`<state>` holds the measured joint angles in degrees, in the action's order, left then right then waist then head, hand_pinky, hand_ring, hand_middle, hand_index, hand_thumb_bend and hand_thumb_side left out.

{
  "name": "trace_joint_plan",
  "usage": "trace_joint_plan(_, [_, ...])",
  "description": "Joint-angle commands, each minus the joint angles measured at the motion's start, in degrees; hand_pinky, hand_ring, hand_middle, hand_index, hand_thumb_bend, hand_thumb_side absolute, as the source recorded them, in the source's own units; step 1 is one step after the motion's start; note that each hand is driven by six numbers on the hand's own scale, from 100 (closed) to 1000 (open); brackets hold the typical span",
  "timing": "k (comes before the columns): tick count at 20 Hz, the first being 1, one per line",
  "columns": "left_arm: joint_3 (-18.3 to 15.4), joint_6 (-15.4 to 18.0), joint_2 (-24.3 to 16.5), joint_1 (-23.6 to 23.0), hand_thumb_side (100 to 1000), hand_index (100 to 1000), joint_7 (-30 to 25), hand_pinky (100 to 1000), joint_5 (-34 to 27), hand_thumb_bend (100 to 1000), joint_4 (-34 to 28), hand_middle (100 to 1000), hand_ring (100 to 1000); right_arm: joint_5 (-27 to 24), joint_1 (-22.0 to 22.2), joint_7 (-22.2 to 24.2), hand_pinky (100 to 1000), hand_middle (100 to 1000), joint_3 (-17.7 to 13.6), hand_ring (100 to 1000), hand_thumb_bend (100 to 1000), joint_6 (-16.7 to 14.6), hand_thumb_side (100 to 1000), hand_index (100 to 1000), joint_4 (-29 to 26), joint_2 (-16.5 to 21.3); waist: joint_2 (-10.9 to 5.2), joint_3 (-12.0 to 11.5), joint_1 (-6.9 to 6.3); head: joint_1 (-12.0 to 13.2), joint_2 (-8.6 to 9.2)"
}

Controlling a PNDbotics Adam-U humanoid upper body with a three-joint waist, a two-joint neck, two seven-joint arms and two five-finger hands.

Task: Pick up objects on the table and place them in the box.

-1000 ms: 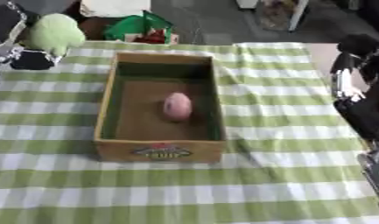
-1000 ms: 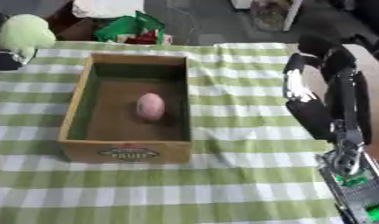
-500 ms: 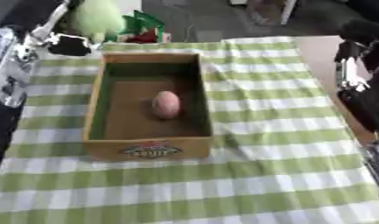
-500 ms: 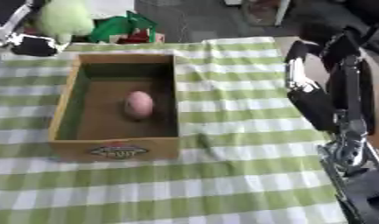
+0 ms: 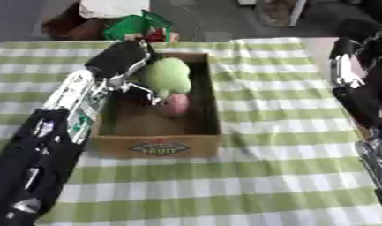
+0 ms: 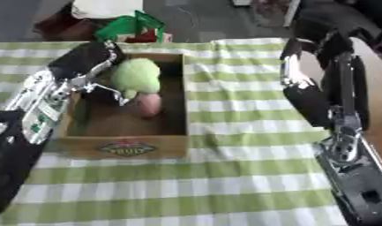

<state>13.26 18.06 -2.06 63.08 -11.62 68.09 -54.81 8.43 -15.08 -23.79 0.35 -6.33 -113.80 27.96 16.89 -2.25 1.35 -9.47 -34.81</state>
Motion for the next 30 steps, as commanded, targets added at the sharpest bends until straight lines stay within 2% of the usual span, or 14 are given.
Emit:
trace_joint_plan(1, [0.1, 1.4, 1.0, 0.6, 304, 409, -0.8, 200, 2.6, 100, 1.5, 316, 401, 0.1, -0.2, -0.3, 759, 730, -0.7, 784, 100, 0.0, 471, 794, -0.8, 1.2, -1.32, 0.0, 0.15, -0.2, 0.05])
trace_joint_plan(3, [-0.1, 1.9, 1.3, 0.4, 304, 409, -1.2, 200, 3.3, 100, 2.2, 316, 401, 0.2, -0.1, -0.3, 759, 730, -0.8, 784, 100, 0.1, 471, 794, -0.8, 1.2, -1.27, 0.0, 0.16, -0.3, 0.1])
trace_joint_plan(4, [-0.2, 2.1, 1.3, 0.4, 234, 497, -1.4, 315, 3.5, 100, 2.4, 405, 474, 0.2, -0.1, -0.4, 759, 729, -0.8, 784, 100, 0.1, 471, 794, -0.8, 1.2, -1.25, 0.0, 0.16, -0.3, 0.14])
trace_joint_plan(5, [-0.2, 2.1, 1.2, 0.5, 209, 557, -1.9, 395, 3.8, 100, 2.7, 458, 516, 0.2, 0.0, -0.4, 759, 729, -0.8, 784, 100, 0.1, 471, 794, -0.8, 1.2, -1.22, -0.1, 0.16, -0.3, 0.19])
trace_joint_plan(6, [-0.3, 2.0, 1.2, 0.5, 209, 557, -2.6, 395, 3.9, 100, 2.8, 458, 516, 0.2, 0.0, -0.4, 759, 729, -0.8, 784, 100, 0.2, 471, 794, -0.8, 1.2, -1.2, -0.1, 0.16, -0.3, 0.22])
trace_joint_plan(7, [-0.3, 1.9, 1.1, 0.6, 191, 662, -3.3, 484, 4.1, 100, 2.7, 559, 616, 0.2, 0.0, -0.3, 759, 729, -0.8, 783, 100, 0.2, 471, 794, -0.8, 1.2, -1.18, -0.1, 0.16, -0.2, 0.27])
trace_joint_plan(10, [-0.4, 1.0, 1.0, 0.7, 227, 687, -5.1, 513, 5.0, 100, 1.7, 598, 661, 0.3, 0.1, -0.3, 759, 729, -0.7, 783, 100, 0.2, 471, 794, -0.8, 1.2, -1.12, -0.1, 0.2, -0.1, 0.36])
trace_joint_plan(11, [-0.5, 0.6, 0.9, 0.8, 317, 778, -5.4, 600, 5.4, 122, 1.5, 715, 766, 0.3, 0.1, -0.3, 759, 729, -0.7, 783, 100, 0.2, 471, 793, -0.8, 1.2, -1.08, -0.2, 0.21, -0.1, 0.41])
trace_joint_plan(13, [-0.5, -0.1, 0.9, 0.7, 317, 778, -5.8, 600, 6.5, 122, 1.0, 715, 766, 0.3, 0.1, -0.3, 759, 729, -0.7, 783, 100, 0.2, 471, 793, -0.8, 1.2, -1.04, -0.2, 0.23, -0.1, 0.46])
trace_joint_plan(14, [-0.5, -0.4, 0.7, 0.8, 455, 887, -5.9, 702, 7.1, 339, 0.8, 817, 874, 0.3, 0.1, -0.3, 759, 729, -0.7, 783, 100, 0.2, 470, 792, -0.8, 1.2, -1.02, -0.2, 0.23, 0.0, 0.51])
trace_joint_plan(15, [-0.5, -1.0, 0.6, 0.9, 533, 929, -6.1, 747, 7.8, 437, 0.6, 860, 916, 0.3, 0.1, -0.3, 759, 729, -0.7, 783, 100, 0.2, 470, 792, -0.8, 1.2, -0.99, -0.2, 0.23, 0.0, 0.58])
trace_joint_plan(19, [-0.7, -2.6, 0.7, 1.0, 772, 1000, -5.9, 801, 10.7, 717, 0.1, 945, 964, 0.3, 0.0, -0.3, 759, 729, -0.7, 782, 100, 0.2, 470, 792, -0.8, 1.2, -0.88, -0.1, 0.3, 0.1, 0.73])
trace_joint_plan(20, [-0.7, -2.7, 0.8, 1.0, 787, 1000, -5.8, 802, 11.1, 736, 0.0, 947, 965, 0.3, 0.0, -0.3, 759, 729, -0.7, 782, 100, 0.2, 471, 792, -0.8, 1.2, -0.87, -0.1, 0.3, 0.1, 0.73])
trace_joint_plan(30, [-0.9, -2.8, 0.9, 0.9, 812, 1000, -5.2, 791, 10.5, 697, -0.4, 935, 953, 0.2, 0.1, -0.3, 759, 729, -0.7, 782, 100, 0.2, 470, 792, -0.8, 1.2, -1.0, -0.2, 0.3, -0.1, 0.64])
